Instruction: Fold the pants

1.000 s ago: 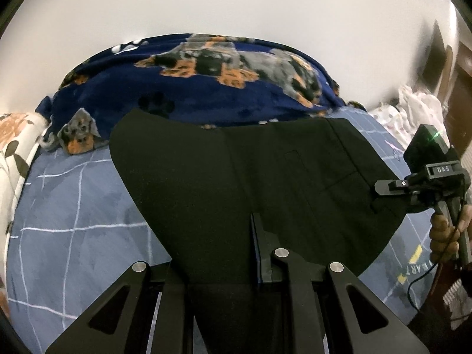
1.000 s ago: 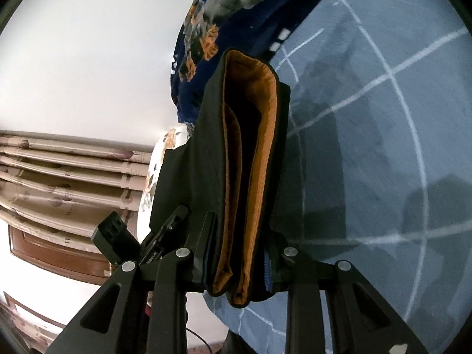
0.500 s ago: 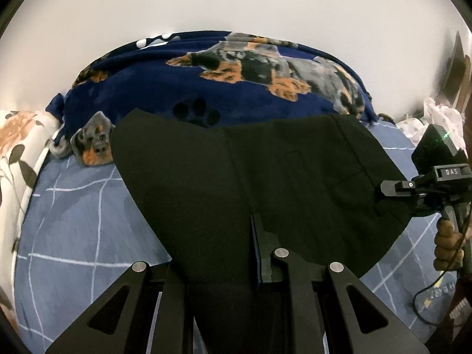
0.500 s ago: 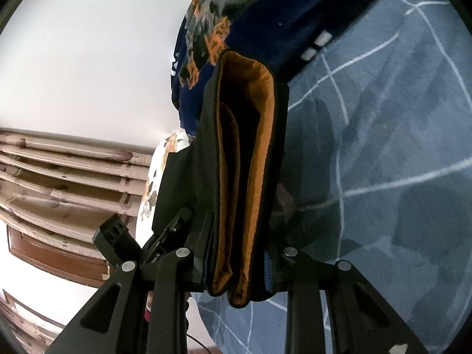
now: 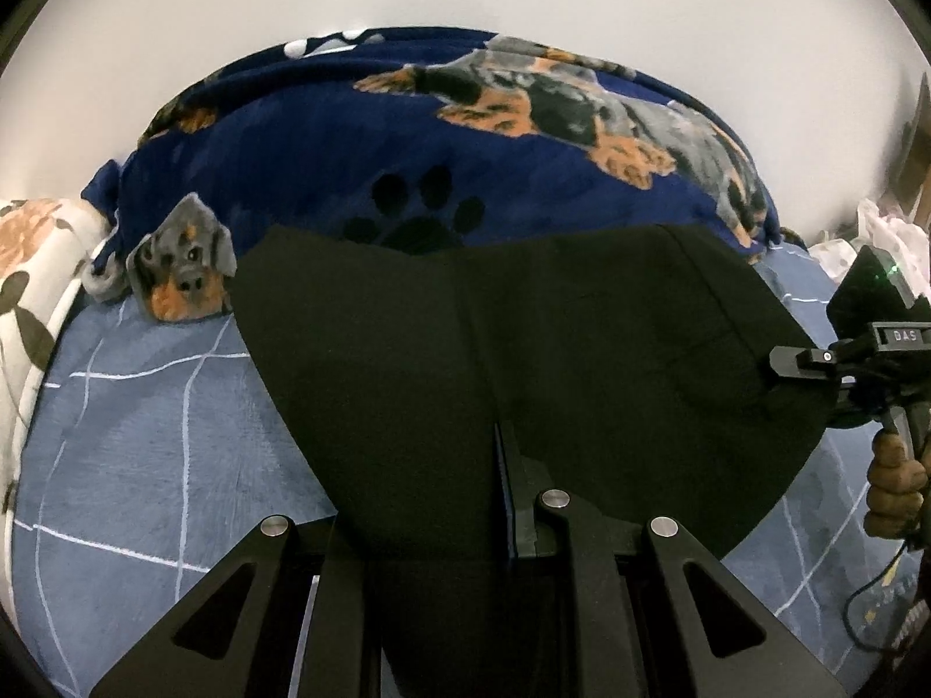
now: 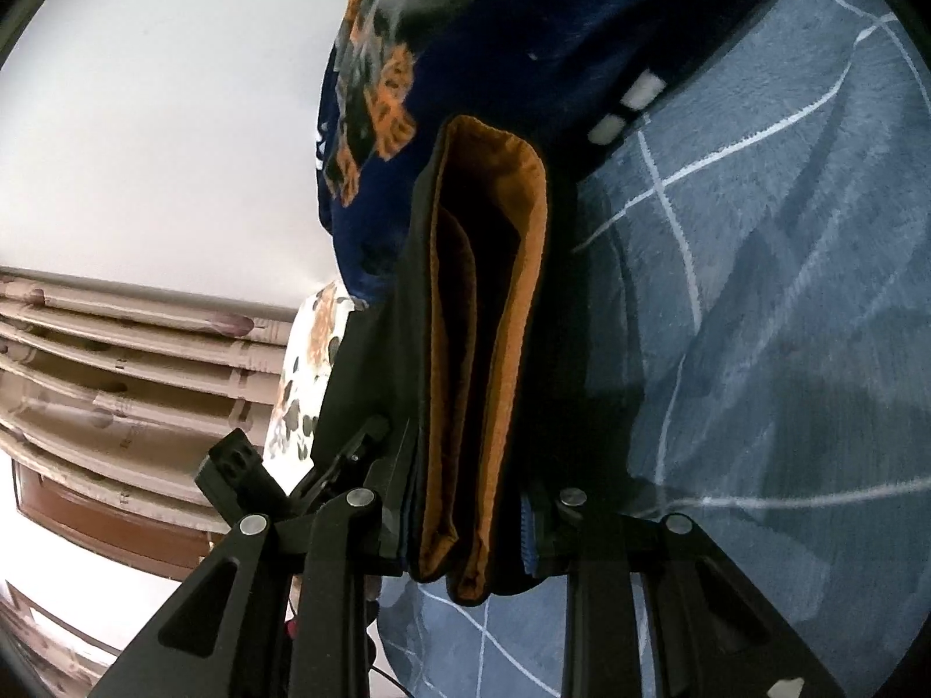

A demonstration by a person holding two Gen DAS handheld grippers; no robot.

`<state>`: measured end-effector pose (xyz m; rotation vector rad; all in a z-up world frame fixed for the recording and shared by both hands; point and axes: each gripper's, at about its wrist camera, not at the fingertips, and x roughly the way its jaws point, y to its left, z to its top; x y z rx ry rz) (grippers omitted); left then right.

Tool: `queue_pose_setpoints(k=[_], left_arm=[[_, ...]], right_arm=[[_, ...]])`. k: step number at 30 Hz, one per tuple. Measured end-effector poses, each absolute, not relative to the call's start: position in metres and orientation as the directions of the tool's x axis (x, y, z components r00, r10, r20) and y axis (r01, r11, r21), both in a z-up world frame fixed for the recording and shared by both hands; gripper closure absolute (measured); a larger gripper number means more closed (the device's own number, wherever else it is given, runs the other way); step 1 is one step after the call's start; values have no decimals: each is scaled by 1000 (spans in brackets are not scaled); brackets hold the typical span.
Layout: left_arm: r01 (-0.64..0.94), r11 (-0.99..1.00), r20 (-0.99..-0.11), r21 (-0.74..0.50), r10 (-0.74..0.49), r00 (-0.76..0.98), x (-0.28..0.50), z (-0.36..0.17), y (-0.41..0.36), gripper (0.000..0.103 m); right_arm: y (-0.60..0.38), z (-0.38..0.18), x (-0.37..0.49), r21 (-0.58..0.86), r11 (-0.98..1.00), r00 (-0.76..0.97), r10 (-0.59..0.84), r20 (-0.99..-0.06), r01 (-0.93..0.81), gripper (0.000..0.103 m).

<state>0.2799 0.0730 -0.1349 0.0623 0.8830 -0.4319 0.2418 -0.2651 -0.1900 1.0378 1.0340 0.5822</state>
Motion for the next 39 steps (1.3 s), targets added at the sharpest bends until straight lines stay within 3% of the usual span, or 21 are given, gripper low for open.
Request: queue_pose_setpoints(k=[10,12,16,21,29,39], left_arm=[[358,923,-761,-140,-332,557,283,-155,81,81],[342,928,-759,-148,-328,562,283,-159,84,74],[292,942,-758,-167,-312,573,284,-168,94,51],[249,952,-756,-180,-296,584,283,-173,103,38],[217,965,-762,-149,-252,597,281,-176,104,31],[179,976,-761,-124,-209,614,280,-179,106,21]], right_arm=[[-272,-208,241,899,428,444,791,-421,89,78],[-272,-210,241,892,441,442,785,-434,94,78],[-272,-215,240,880,463,439,773,-458,104,79],[-265,-210,242,846,528,444,741,-503,77,80],[-252,-201,240,770,637,471,669,-575,37,79],[-243,-198,234,726,688,531,614,-583,1,78]])
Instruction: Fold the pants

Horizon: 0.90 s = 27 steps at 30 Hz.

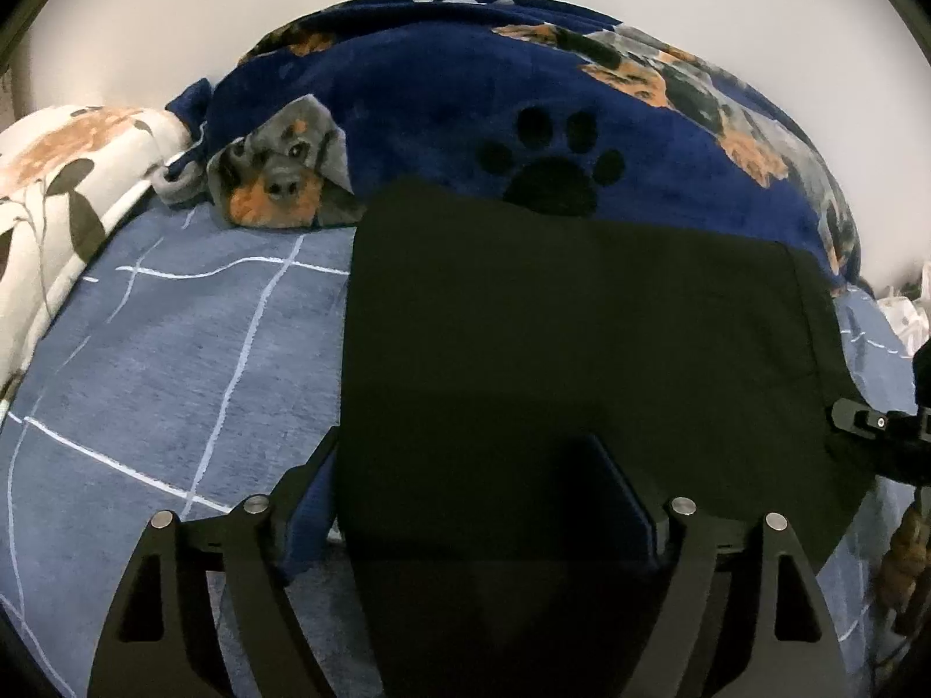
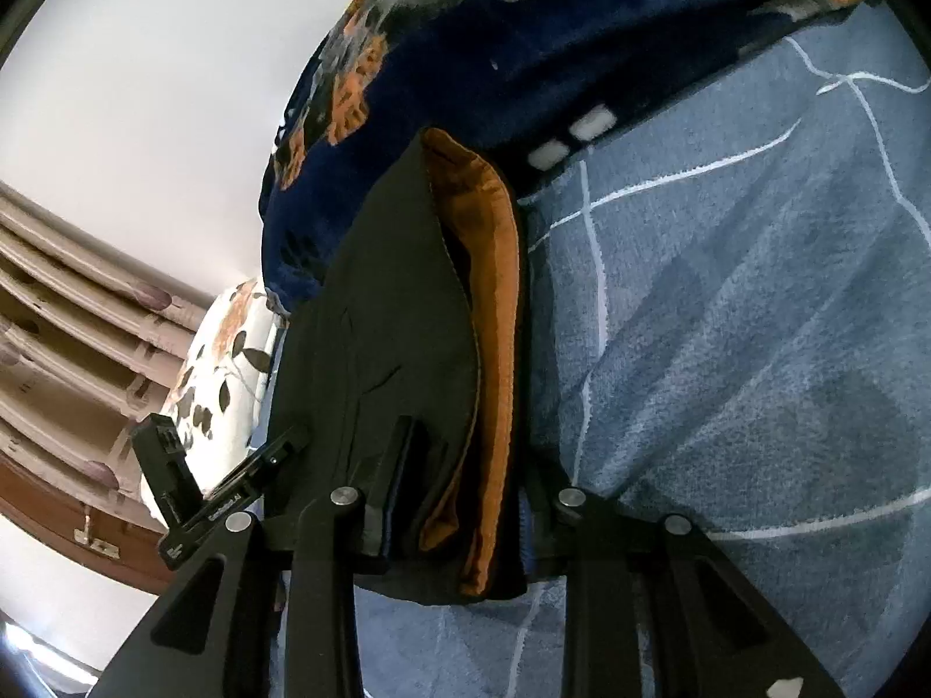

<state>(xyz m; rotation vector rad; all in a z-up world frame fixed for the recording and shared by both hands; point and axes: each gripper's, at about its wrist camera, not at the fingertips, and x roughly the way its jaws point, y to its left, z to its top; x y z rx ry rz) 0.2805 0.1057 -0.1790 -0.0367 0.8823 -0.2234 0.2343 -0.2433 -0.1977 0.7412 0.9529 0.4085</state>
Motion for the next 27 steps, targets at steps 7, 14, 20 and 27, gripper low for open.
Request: queue_pose_setpoints(k=[7,14,20,27], left_arm=[[160,984,-756,-82,-166,633,278,-178,103,16],[145,985,-762,-99,-169,625,282,-180,106,13],[139,987,-760,-81,-151,632,280,-179,104,12],[128,991,-754,-39,-113,647,278,-178,100,10]], right_arm=[[-234,-190,227,652,758,587,530,-612,-5,72],[-228,-187,224,593,805,611,473,-635,-6,70],[-221,-182,222,527,850,630,411,-659,-3,65],[-208,-177,220,444,896,642,349,-683,-14,51]])
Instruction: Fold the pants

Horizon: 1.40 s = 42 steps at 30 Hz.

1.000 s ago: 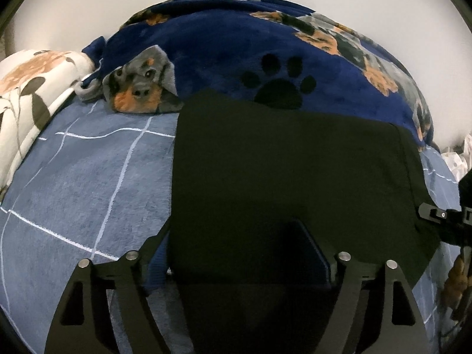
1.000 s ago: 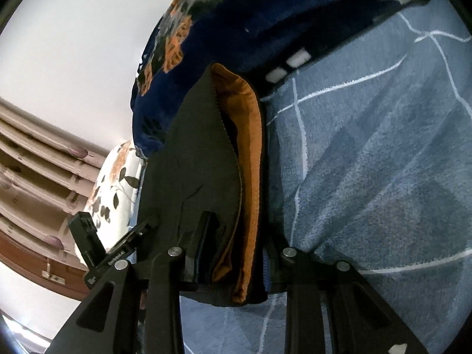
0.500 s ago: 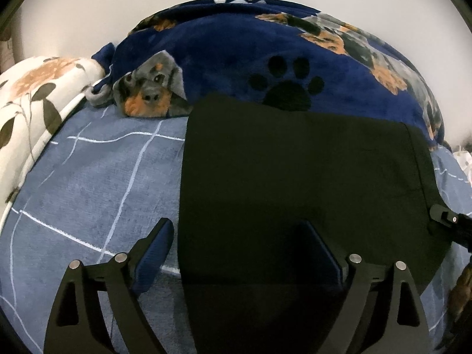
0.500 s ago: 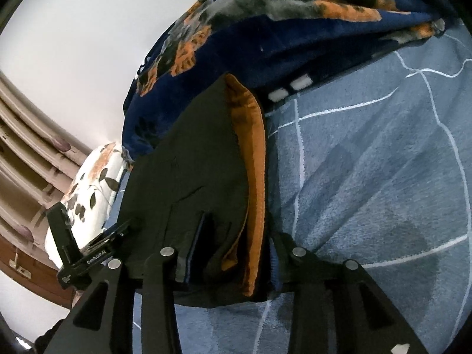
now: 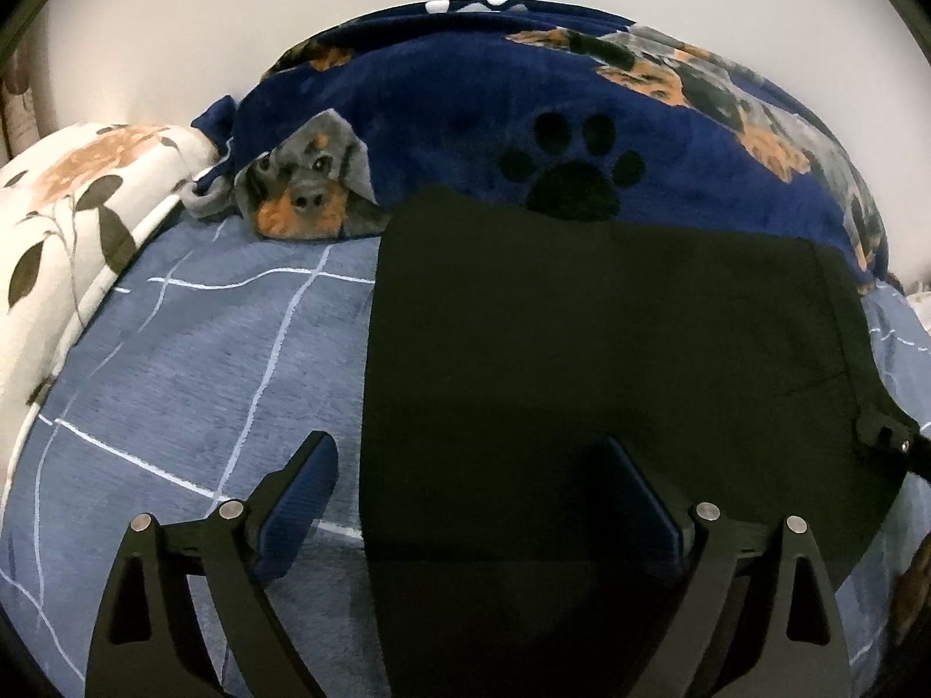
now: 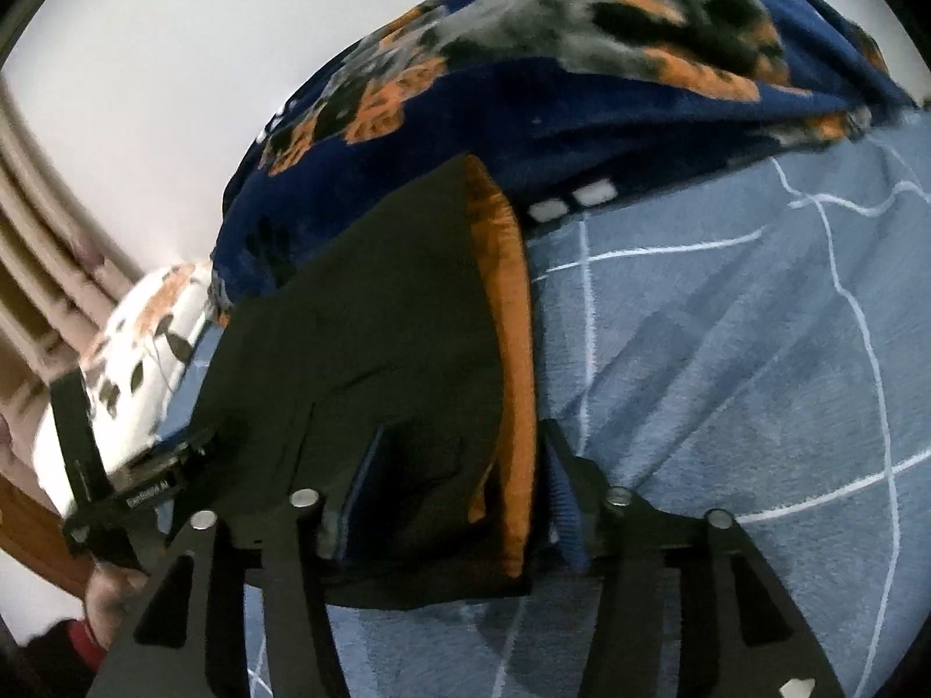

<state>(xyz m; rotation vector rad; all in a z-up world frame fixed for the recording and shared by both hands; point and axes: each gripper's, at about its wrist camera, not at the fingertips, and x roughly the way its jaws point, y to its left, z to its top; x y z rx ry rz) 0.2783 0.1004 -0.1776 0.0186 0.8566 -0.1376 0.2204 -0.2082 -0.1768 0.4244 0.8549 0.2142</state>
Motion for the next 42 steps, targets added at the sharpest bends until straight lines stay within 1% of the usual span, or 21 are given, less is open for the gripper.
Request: queue_pose_setpoints(k=[2,6,8,9,10,12,14,19,22,25,28,32,35,42], left_arm=[[126,992,-752,-33,-107,650,278,-177,100,10],[110,994,-737,1,-74,672,273,-173,99,10],[98,995,-716,30,-47,697,267,-167,99,10],[86,995,-698,47,-29,715,262,-163,99,10],[69,995,-679,68,-4,734,254,-156,100,10],[43,995,-649,90,26,760,241,-146,101,10],[42,995,-624,93,26,781,226,-132,102,9],[54,990,-551,130,26,834,181,-93,96,4],[75,989,-513,127,0,859,153,-69,91,0],[76,987,-484,145,4,875,131,-49,83,0],[97,988,-457,119,-32,889,109,-30,79,0],[92,992,-427,86,-47,903,85,-4,75,0],[123,992,-382,39,-99,919,66,16,74,0],[167,986,-371,-29,-166,914,47,42,72,0]], right_arm=[[-197,-175,221,386,922,642,311,-701,-26,47],[-188,-175,221,340,939,636,291,-715,-47,37],[-183,-174,221,312,948,632,278,-723,-59,31],[-180,-174,222,302,950,626,281,-728,-74,25],[-178,-174,222,298,951,618,286,-732,-88,23],[-175,-171,222,271,959,599,267,-755,-86,22],[-174,-162,215,267,961,597,258,-760,-75,21],[-182,-126,170,301,953,686,236,-689,-27,21],[-182,-108,135,321,946,717,256,-648,-47,18],[-177,-90,100,311,948,742,258,-618,-70,16],[-177,-74,81,313,945,753,273,-598,-94,13],[-181,-56,56,317,943,768,276,-578,-100,13],[-187,-44,40,325,941,786,271,-555,-95,13],[-193,-22,16,326,939,815,271,-511,-108,11]])
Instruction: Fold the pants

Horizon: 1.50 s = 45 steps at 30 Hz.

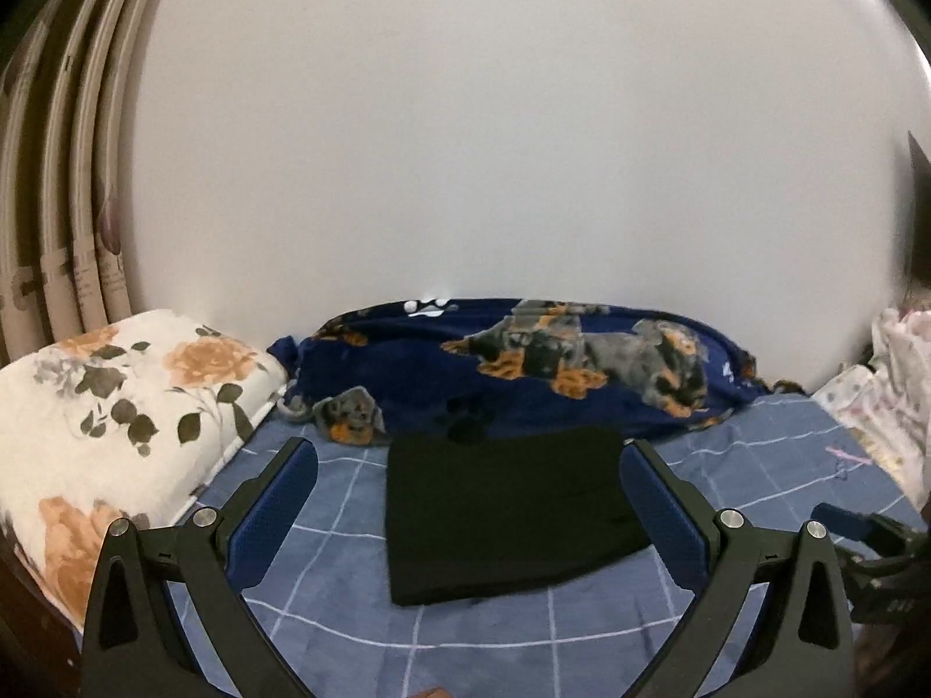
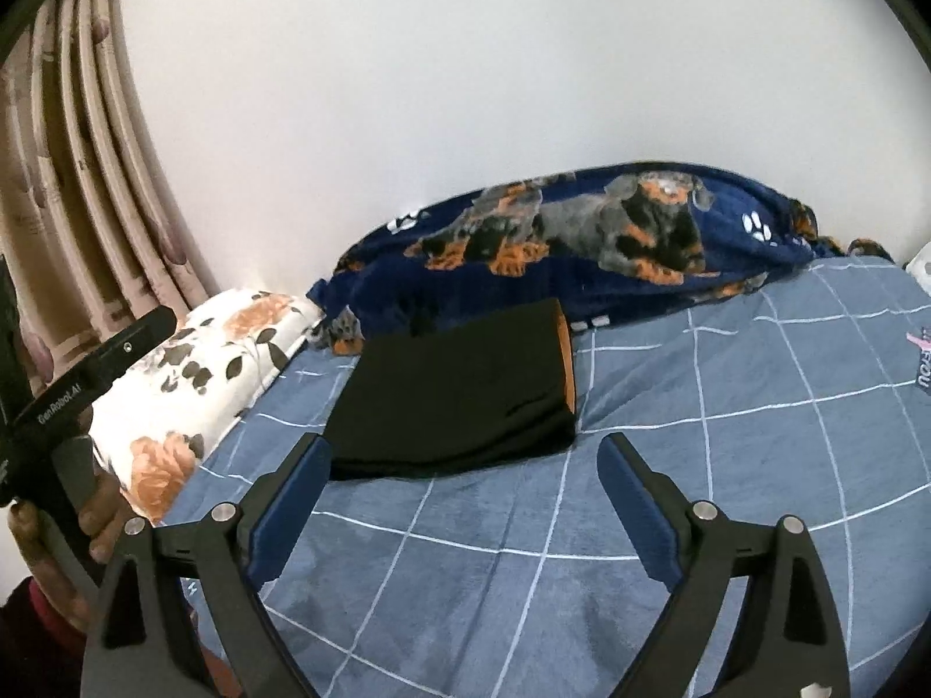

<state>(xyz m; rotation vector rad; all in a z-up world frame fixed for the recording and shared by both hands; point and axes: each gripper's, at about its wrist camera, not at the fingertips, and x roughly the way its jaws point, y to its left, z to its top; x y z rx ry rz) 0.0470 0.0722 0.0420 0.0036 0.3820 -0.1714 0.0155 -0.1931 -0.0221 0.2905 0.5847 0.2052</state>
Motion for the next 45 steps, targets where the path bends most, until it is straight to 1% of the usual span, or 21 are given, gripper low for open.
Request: queue_pose_setpoints(k=[7,15,20,23,34,45], left_arm=[[175,984,-356,-43,-179,917,34,48,73,0],[151,989,-351,-3,-142,926,29,38,68,0],[148,989,-367,-19,-145,919,30,31,70,0],[146,989,-377,-5,-137,916,31,27,69,0],[162,986,-414,27,-136,900,36,12,58,0],[173,985,-462,-21,-163,872,43,1,60,0]], right_arm=[[-192,-15,5,318,941,823,268,-501,-113,11],[-191,-14,-2,291,952,828,239,-507,-97,10],[-189,-15,-5,279,957,827,222,-516,-83,9],[-189,-15,-5,279,957,825,222,-520,-82,8],[-184,-23,0,277,957,806,229,-545,-85,7],[-185,-29,1,291,954,791,236,-565,-76,7]])
